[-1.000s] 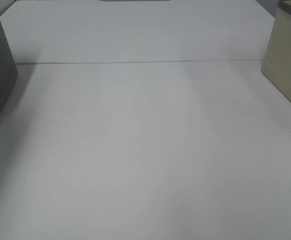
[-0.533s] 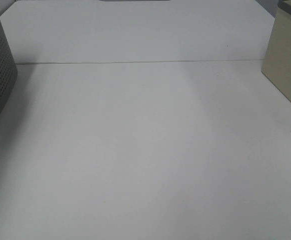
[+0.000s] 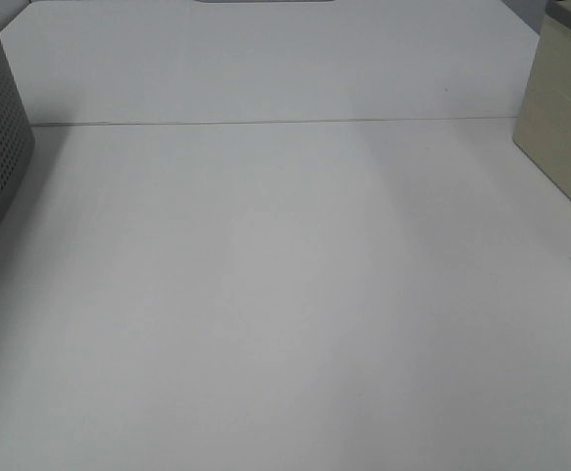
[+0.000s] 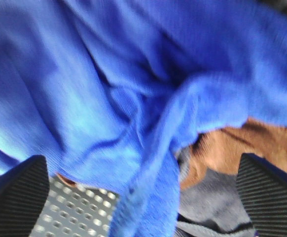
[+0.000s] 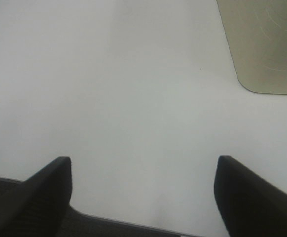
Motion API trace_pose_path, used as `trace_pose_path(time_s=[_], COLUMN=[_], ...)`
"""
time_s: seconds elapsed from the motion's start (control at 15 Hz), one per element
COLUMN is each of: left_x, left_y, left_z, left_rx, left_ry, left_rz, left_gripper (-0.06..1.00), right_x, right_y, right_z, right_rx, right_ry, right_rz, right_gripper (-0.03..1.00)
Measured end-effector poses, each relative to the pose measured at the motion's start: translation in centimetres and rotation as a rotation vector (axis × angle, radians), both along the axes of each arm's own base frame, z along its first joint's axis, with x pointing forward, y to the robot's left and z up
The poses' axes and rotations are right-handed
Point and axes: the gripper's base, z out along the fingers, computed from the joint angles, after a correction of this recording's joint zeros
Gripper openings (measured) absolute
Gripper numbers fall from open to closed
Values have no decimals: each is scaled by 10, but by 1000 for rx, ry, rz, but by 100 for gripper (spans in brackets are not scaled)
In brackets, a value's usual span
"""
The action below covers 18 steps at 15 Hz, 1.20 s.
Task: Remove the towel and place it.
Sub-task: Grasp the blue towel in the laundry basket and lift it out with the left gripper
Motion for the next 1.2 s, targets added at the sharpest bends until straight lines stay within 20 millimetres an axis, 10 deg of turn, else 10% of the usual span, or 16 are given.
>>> trace_pose_path(time_s=[0.33, 0.67, 1.2], left_x=[-3, -3, -7], left_y=[7, 11, 16], left_z=[-8, -9, -7], left_rx=[-46, 7, 66], left_ry=[41, 53, 95], left_rz=[-11, -4, 14], left_gripper=[93, 41, 3], right_x=[0, 0, 0], right_y=[0, 0, 0], right_z=[0, 0, 0], right_rx=[1, 1, 1], right_ry=[0, 0, 0], right_rz=[1, 1, 1], right_gripper=[78, 78, 78])
